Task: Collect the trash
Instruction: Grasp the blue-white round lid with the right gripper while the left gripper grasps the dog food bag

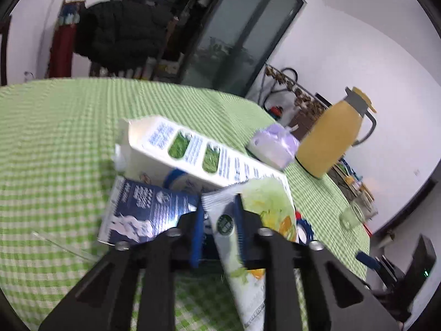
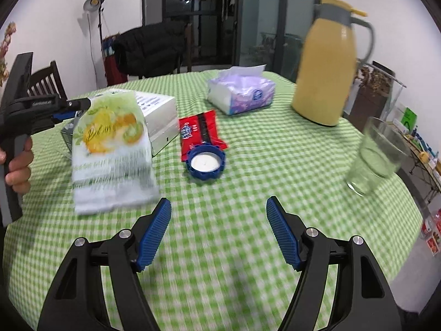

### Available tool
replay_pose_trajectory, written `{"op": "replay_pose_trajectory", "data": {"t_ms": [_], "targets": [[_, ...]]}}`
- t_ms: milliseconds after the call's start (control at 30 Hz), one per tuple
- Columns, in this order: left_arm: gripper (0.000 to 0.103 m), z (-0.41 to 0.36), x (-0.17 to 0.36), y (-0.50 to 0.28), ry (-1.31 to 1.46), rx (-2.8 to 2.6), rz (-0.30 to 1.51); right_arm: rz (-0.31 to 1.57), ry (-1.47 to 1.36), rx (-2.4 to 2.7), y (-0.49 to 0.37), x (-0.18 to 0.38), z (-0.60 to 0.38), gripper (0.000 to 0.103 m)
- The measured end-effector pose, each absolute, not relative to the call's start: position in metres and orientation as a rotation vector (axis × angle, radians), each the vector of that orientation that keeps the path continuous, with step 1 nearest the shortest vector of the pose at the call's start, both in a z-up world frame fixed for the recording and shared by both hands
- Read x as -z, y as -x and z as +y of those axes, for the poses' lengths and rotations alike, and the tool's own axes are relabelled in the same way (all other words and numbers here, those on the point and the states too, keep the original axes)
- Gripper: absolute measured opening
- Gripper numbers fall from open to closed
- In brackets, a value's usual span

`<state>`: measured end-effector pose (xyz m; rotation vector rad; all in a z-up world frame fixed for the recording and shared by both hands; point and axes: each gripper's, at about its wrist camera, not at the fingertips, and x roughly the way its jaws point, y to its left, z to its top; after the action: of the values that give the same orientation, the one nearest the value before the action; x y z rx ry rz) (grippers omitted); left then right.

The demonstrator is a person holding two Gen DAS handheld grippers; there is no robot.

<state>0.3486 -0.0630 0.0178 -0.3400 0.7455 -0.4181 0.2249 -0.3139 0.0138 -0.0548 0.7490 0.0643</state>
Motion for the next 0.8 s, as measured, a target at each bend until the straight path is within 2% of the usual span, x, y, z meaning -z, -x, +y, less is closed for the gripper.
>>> {"op": "replay_pose_trajectory", "data": {"t_ms": [67,267,533,567,600,800], "targets": [[0.005,-0.059,-0.018,-0.348,0.393,0.442,0.740,0.766,0.061,-0.068,-0.242,-0.008,-0.309,0.069],[0.001,-0.044,-0.030,-0.335,0.430,0.503,0.678,0.821,0.076,-0.062,-0.287,0.005,-0.301,0.069],[0.000,-0.031,-0.063,-0.329,0.444,0.493,0.626,0.916,0.092,-0.090,-0.324,0.022,-0.287,0.069],[0.000,-0.031,-0.071,-0.325,0.429,0.482,0.613,0.922,0.085,-0.107,-0.324,0.023,-0.286,0.064],[0.000,-0.031,-0.080,-0.319,0.410,0.472,0.591,0.928,0.079,-0.114,-0.325,0.024,-0.286,0.052],[0.000,-0.039,-0.127,-0.278,0.340,0.490,0.459,0.883,0.054,-0.128,-0.295,0.012,-0.291,0.052]]}}
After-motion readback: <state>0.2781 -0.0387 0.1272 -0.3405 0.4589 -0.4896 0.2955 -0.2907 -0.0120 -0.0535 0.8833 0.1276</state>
